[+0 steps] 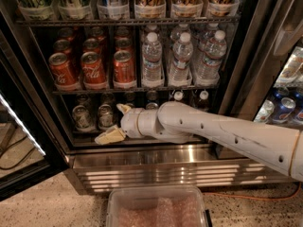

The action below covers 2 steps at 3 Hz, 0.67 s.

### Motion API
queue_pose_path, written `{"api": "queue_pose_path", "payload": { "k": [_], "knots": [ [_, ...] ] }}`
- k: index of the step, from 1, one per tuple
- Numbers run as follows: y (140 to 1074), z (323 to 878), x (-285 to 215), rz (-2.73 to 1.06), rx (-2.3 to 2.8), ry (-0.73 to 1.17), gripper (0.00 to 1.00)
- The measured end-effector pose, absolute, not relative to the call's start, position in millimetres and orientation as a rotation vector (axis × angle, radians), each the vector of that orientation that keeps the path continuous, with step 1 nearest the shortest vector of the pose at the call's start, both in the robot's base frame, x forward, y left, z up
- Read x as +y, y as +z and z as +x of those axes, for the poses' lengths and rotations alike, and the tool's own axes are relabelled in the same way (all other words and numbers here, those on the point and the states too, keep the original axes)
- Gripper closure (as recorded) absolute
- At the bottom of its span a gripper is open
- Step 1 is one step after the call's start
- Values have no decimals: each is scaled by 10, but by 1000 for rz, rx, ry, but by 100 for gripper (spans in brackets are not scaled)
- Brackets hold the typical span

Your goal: Pick 7up can from bottom shelf of fridge

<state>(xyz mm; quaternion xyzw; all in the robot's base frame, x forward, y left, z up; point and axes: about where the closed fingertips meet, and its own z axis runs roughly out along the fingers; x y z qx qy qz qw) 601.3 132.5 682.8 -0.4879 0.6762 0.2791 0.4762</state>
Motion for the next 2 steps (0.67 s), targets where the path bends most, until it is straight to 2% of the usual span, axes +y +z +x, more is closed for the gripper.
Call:
{"api": "queue_pose_path", "payload": {
  "k": [2],
  "knots": [
    [6564, 5436, 2139, -1282, 1587, 1131, 15]
  ]
}}
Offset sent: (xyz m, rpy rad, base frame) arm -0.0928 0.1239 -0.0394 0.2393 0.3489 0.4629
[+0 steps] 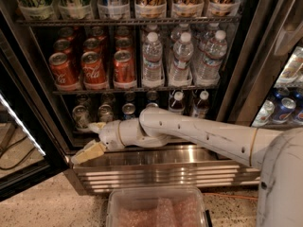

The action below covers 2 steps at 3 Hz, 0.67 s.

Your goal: Pick 7up can from bottom shelf of fridge

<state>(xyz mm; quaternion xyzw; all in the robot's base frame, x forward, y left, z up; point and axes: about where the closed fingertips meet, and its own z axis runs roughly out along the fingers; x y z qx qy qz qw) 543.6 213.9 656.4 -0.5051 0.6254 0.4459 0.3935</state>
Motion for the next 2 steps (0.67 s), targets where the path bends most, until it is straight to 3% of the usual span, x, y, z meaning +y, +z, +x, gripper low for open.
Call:
{"api": "queue_pose_path", "payload": {
  "k": [1, 2],
  "knots": [
    [6452, 5277, 2408, -1340, 1562, 1237, 14],
    [6389, 5227, 2575, -1405, 1538, 1212, 15]
  ]
}}
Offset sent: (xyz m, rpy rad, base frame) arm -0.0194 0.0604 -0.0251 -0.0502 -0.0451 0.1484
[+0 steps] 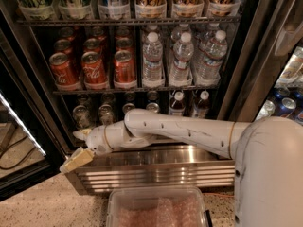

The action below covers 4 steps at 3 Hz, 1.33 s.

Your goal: Pick 7up can from bottom shelf of fridge

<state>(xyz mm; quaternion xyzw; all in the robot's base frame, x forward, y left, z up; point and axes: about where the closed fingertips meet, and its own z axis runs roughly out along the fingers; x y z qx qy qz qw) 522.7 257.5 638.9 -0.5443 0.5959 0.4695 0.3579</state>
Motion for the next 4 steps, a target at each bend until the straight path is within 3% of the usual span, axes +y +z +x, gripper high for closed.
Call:
{"api": "queue_pose_path", "payload": {
  "k": [1, 2, 3, 4],
  "knots": [
    [6351, 5381, 2554, -1426, 1540, 1087, 16],
    [6351, 5401, 2558, -1421, 1542, 1080, 18],
    [6351, 5401, 2559, -1421, 1543, 1080, 33],
    [6287, 5364, 2663, -1510, 1572, 1040, 17]
  ]
}}
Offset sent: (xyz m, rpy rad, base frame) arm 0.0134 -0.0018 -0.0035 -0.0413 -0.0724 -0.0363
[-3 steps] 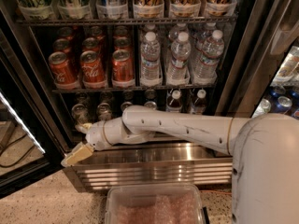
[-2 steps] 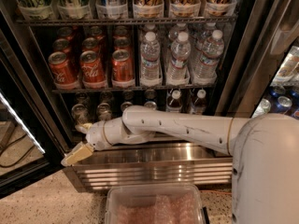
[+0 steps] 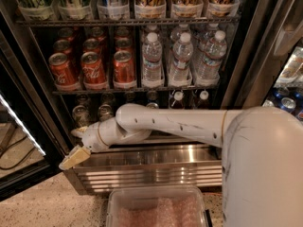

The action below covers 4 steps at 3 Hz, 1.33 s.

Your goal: Pick 7up can from bottom shelf of fridge

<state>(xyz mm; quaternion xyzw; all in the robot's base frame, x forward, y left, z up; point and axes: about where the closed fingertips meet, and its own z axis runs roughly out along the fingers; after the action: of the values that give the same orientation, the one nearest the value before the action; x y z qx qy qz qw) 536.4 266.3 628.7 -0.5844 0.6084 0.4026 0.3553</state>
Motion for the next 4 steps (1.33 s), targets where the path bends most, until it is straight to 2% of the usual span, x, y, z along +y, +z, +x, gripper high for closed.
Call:
{"api": "queue_pose_path", "payload": {
  "k": [1, 2, 3, 4],
  "knots": [
    [6307, 5415, 2595, -1605, 1613, 835, 4],
    [6487, 5784, 2403, -1581, 1637, 576, 4],
    [6597, 5976, 2249, -1542, 1642, 440, 4],
    [6557, 6012, 2218, -1528, 1651, 436, 8]
  ]
}}
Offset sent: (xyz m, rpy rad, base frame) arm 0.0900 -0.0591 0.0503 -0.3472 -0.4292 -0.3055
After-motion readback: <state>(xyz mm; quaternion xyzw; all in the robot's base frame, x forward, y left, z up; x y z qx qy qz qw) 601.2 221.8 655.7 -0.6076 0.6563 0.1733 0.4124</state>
